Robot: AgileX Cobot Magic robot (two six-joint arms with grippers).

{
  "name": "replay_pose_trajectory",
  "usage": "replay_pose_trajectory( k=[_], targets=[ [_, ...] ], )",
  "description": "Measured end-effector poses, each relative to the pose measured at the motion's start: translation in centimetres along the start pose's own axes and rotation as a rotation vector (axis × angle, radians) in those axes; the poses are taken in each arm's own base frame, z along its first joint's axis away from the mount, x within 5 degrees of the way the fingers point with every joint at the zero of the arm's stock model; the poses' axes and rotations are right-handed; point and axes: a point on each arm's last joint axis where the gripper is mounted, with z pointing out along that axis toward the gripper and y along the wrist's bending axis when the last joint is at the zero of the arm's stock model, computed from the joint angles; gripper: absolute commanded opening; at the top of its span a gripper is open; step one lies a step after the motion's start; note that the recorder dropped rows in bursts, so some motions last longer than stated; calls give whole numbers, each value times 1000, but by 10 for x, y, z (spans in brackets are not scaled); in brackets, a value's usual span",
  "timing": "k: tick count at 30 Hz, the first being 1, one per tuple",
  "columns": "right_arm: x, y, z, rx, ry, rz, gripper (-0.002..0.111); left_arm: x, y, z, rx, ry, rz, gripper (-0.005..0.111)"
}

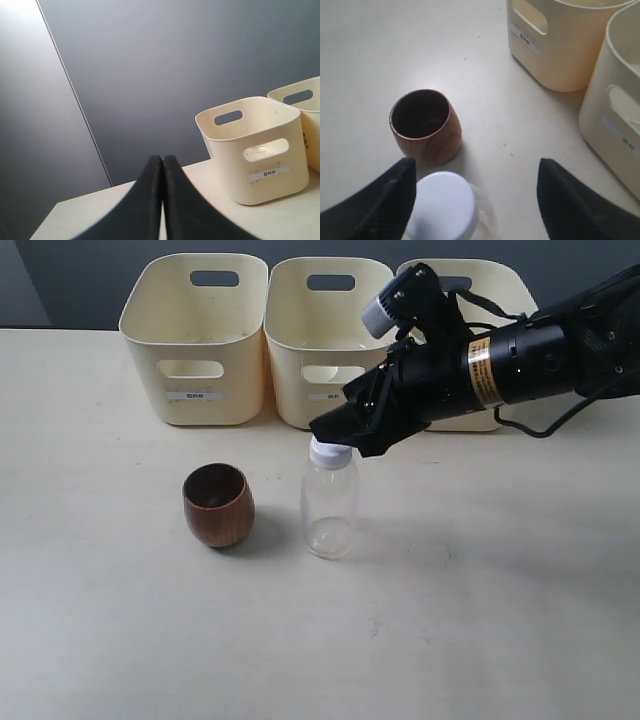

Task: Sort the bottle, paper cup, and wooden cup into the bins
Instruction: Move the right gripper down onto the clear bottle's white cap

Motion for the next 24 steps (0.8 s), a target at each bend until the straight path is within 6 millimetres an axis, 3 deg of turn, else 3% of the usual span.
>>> replay_pose_trajectory(
  k=[6, 10, 17, 24],
  targets=[
    [-4, 2, -1, -25, -11, 1, 65, 0, 0, 0, 0, 0, 0, 0],
    [-5, 9, -1, -106, -25, 6, 75, 0, 0, 0, 0, 0, 0, 0],
    [-4, 2, -1, -32, -11, 9, 75, 0, 0, 0, 0, 0, 0, 0],
    [-4, 5, -1, -67, -17, 9, 75, 0, 0, 0, 0, 0, 0, 0]
  ],
)
